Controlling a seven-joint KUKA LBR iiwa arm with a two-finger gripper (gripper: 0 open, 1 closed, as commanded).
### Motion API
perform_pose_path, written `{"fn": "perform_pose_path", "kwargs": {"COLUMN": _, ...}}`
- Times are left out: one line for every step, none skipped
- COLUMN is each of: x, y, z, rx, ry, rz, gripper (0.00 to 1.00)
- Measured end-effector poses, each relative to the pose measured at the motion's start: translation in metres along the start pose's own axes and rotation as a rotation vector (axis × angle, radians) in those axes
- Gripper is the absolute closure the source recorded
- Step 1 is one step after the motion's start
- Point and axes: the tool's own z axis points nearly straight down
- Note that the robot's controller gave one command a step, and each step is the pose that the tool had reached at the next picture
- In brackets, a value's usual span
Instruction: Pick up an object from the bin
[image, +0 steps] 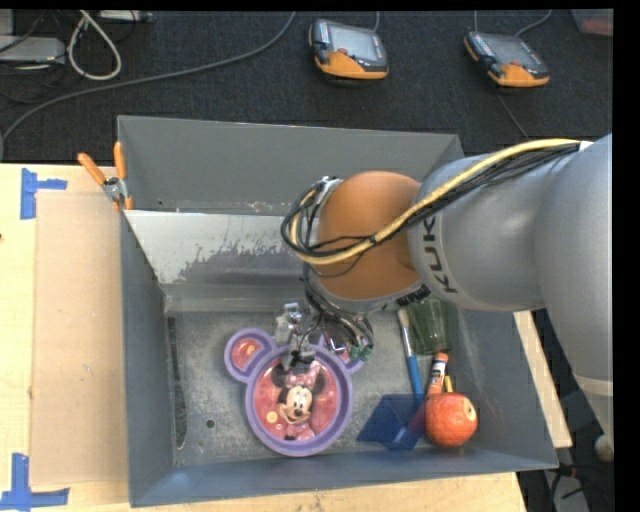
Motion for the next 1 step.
{"fn": "perform_pose_path", "kwargs": {"x": 0.0, "y": 0.0004, "z": -0.0212, "rx": 0.0, "ry": 0.002, "rz": 0.002, "gripper": 1.0}}
